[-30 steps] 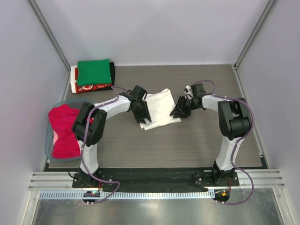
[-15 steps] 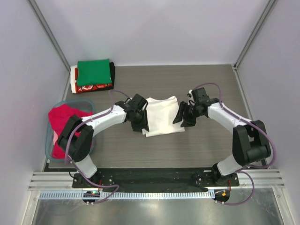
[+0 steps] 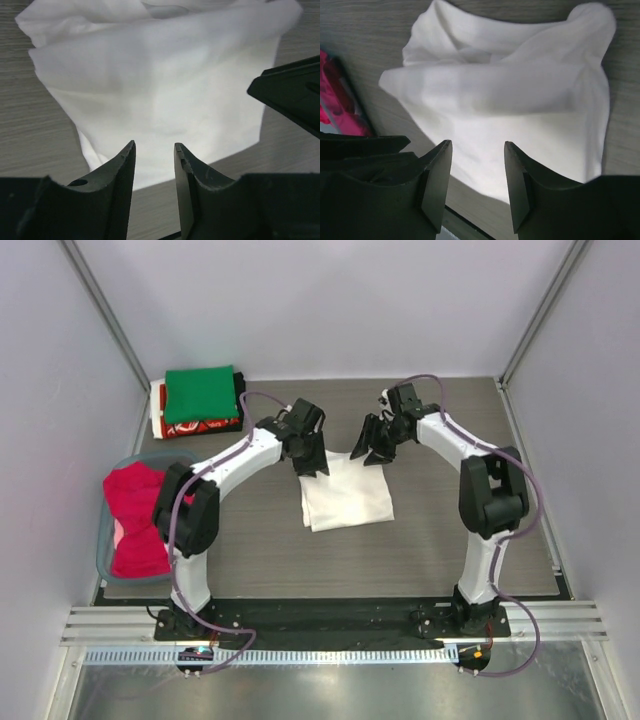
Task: Fold and stack the t-shirts
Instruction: Fold the tshirt
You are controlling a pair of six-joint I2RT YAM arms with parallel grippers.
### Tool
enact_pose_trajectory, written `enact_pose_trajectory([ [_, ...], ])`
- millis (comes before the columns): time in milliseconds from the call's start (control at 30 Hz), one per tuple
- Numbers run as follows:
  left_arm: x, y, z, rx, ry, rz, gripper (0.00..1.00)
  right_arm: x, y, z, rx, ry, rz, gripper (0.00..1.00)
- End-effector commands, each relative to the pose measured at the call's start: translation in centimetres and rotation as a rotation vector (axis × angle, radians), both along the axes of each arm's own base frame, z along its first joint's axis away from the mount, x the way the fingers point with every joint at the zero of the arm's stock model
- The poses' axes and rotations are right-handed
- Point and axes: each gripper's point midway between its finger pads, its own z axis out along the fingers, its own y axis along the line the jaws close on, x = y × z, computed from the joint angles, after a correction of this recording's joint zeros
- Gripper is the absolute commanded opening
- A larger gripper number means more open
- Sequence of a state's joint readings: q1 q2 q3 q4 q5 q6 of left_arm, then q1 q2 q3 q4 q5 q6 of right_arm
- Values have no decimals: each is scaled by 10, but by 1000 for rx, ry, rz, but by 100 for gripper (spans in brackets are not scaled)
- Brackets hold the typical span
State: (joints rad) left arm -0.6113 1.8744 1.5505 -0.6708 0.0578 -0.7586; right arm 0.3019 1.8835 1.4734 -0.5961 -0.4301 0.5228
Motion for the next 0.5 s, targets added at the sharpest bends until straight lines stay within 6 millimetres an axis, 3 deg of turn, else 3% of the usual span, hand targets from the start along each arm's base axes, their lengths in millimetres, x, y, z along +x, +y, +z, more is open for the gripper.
enact_pose_trajectory([
  [0, 27, 8, -18, -3, 18, 27, 37, 39, -9, 0, 35, -27, -21, 52],
  [33, 37, 15, -31, 3, 30, 48, 36, 47, -11, -16, 36, 0, -27, 52],
  [100, 45, 22, -41, 5, 40, 58, 36, 66, -14, -22, 55, -16, -41, 52],
  [133, 53, 31, -54, 15, 55, 80, 35, 71, -18, -38, 62, 16, -48, 52],
  [200, 56, 40, -69, 19, 79, 93, 35, 78, -20, -50, 77, 39, -49, 52],
  [367, 62, 63, -108, 33, 162, 114, 34, 64, -24, -100, 87, 189, -71, 52],
  [467, 57, 64, -102, 30, 166, 92, 35, 60, -28, -105, 65, 215, -84, 55],
])
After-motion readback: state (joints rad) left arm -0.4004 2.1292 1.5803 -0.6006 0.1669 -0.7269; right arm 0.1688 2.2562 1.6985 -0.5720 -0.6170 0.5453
